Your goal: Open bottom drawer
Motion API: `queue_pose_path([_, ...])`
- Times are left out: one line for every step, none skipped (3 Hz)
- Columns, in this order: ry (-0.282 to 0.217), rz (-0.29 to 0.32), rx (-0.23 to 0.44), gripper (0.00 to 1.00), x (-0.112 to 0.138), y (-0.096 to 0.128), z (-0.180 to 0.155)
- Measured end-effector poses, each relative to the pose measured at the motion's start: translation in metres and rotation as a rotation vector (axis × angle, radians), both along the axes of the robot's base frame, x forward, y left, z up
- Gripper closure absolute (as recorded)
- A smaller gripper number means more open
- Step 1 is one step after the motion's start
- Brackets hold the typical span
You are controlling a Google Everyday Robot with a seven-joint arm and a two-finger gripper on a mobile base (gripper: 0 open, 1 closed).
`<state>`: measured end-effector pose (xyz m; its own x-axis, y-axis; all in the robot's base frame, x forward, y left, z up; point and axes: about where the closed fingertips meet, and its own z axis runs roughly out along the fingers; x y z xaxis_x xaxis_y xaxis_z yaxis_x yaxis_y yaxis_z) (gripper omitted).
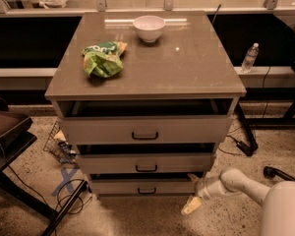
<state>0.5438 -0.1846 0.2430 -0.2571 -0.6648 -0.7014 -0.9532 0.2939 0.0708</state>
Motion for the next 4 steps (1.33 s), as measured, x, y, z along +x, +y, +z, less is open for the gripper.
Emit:
queue_pose_path([0.012,-0.054,0.047,0.00,-0.005,0.008,-0.027])
queue_pose_path([0.015,-0.056,0.055,0.00,-0.008,0.011,-0.031])
queue_pose_path([-0.029,-0.040,0.043,0.00,-0.010,0.016,-0.015])
queue_pose_path([-0.114,-0.014,0.057,0.00,-0.015,0.023,0.027])
